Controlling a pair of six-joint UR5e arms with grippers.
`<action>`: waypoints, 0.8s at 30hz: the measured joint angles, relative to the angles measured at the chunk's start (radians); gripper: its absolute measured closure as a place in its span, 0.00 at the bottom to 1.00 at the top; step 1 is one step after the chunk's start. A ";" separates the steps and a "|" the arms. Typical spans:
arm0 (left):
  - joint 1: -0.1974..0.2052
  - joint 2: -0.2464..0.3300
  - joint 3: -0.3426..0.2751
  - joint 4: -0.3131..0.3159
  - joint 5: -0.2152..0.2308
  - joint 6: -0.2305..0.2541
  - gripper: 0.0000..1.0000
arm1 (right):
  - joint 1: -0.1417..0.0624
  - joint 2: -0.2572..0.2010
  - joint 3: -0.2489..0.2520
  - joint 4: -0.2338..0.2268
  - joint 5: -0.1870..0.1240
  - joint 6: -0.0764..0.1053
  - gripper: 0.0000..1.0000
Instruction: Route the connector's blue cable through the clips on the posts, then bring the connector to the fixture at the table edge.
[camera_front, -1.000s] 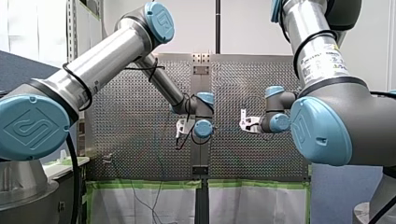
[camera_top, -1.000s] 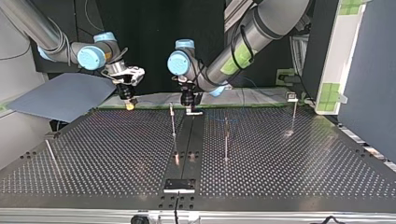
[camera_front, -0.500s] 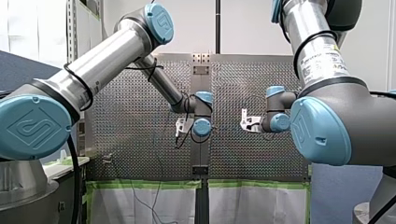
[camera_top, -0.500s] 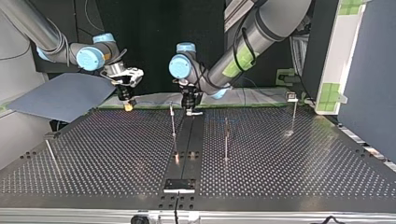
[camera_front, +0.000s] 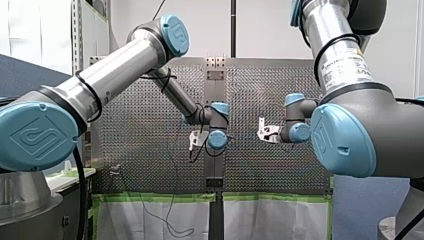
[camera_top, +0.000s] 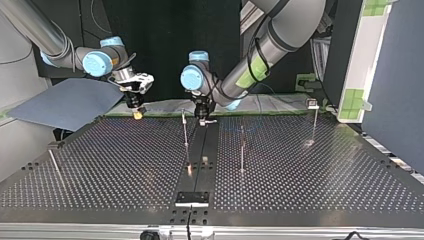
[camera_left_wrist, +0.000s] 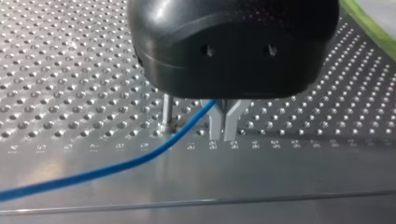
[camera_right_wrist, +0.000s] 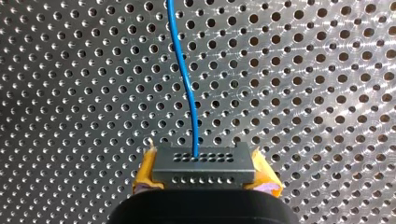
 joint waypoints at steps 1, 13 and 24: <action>0.002 -0.001 0.006 -0.004 0.000 -0.001 0.94 | 0.000 0.001 -0.001 -0.001 0.000 0.000 1.00; 0.023 -0.003 0.026 -0.016 0.001 -0.010 0.94 | -0.014 0.009 -0.028 0.000 -0.002 0.011 1.00; 0.041 -0.003 0.029 -0.009 0.001 -0.005 0.94 | -0.019 0.053 -0.066 0.010 -0.010 0.012 1.00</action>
